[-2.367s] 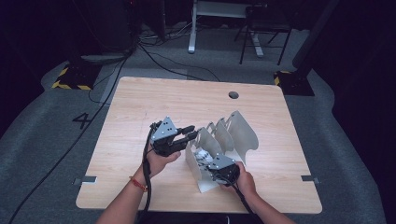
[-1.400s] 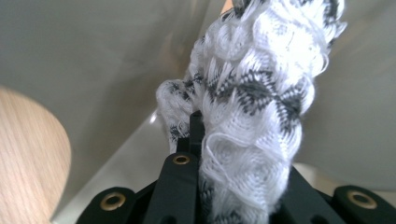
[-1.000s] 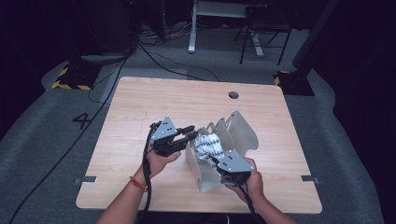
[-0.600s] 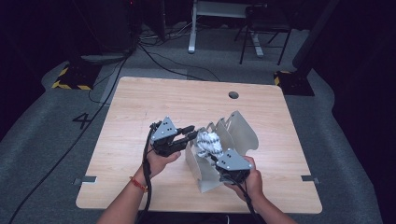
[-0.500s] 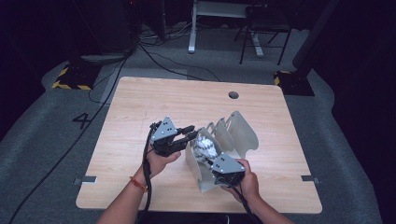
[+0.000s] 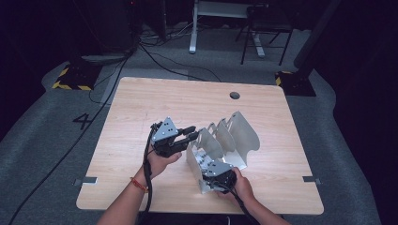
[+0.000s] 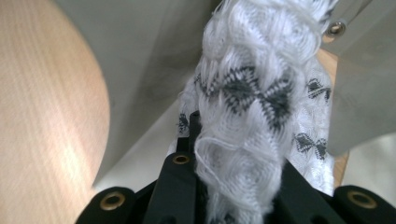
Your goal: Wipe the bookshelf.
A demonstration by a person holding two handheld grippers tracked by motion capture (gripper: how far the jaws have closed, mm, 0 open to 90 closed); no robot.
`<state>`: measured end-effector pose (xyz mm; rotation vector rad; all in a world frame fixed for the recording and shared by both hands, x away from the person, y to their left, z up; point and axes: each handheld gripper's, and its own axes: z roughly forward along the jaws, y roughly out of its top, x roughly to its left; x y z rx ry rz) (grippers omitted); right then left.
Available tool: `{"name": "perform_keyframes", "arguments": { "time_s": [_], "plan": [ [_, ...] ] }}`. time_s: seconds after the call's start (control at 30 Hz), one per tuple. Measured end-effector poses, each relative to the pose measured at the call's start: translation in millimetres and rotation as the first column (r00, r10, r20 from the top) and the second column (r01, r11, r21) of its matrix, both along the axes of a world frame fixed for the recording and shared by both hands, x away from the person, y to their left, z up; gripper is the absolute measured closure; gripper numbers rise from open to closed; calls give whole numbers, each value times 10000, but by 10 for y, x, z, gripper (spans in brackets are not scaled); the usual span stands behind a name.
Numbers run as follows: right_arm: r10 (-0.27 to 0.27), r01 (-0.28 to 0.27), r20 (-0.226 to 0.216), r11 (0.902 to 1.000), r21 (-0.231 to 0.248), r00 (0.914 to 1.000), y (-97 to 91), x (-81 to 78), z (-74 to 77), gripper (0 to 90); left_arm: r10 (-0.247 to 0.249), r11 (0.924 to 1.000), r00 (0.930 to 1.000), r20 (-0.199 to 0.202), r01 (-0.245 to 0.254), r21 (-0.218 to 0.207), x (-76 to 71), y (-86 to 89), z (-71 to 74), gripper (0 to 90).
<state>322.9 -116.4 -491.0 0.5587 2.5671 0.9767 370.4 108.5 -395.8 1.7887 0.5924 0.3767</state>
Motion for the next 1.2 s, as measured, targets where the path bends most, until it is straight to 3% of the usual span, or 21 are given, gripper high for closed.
{"name": "perform_keyframes", "arguments": {
  "time_s": [0.07, 0.2, 0.27, 0.4, 0.47, 0.53, 0.57, 0.67, 0.8, 0.87, 0.93, 1.03, 1.2],
  "plan": [
    [95, -95, 114, 9999, 41, 9999, -18, -17, 34, 835, -15, 10000, 10000, -6, 15, 16, 0, 1, 1, 727],
    [234, -315, 1220, 9974, 655, 9923, -1, -63, 267, 834, 30, 10000, 10000, 18, -30, 15, -5, -2, 0, 727],
    [96, -314, 1931, 9934, 1104, 9811, 0, -96, 456, 834, 41, 10000, 10000, 37, -41, -2, -4, -4, -3, 727],
    [-247, -318, 2866, 9811, 1908, 9577, -7, -139, 722, 834, 96, 9999, 10000, -17, -96, 77, 2, -22, -19, 721],
    [-361, -326, 3071, 9759, 2158, 9510, -4, -147, 817, 834, 39, 10000, 9999, -129, -39, -8, 14, -8, -24, 722],
    [-353, -316, 3160, 9784, 2043, 9481, 15, -142, 824, 835, 48, 10000, 9999, -102, -48, 57, 12, -7, -19, 723],
    [-336, -311, 3167, 9798, 1973, 9479, 19, -135, 810, 834, 55, 10000, 9999, -108, -55, 50, 12, -8, -19, 723],
    [-260, -244, 2776, 9840, 1767, 9603, 23, -100, 703, 834, 55, 10000, 9999, -142, -55, 20, 12, -7, -20, 724],
    [287, -531, 1926, 9911, 1224, 9809, 27, -98, 472, 835, 75, 9999, 9999, -153, -74, 79, 8, -9, -14, 724],
    [492, -621, 1562, 9949, 790, 9865, 27, -119, 347, 835, 109, 9999, 9998, -177, -107, 121, 4, -11, -9, 724],
    [633, -656, 1315, 9978, 127, 9893, 20, -127, 229, 835, 187, 9995, 9997, -156, -183, 242, 3, -19, 2, 731],
    [460, -409, 1387, 9984, -394, 9893, -51, -114, 154, 835, 374, 9984, 9992, -140, -367, 440, 3, -27, 19, 766],
    [-869, 847, 1599, 9962, 204, 9833, -288, -4, 262, 836, 525, 9971, 9983, -246, -511, 569, 16, -16, 34, 846]
  ]
}}
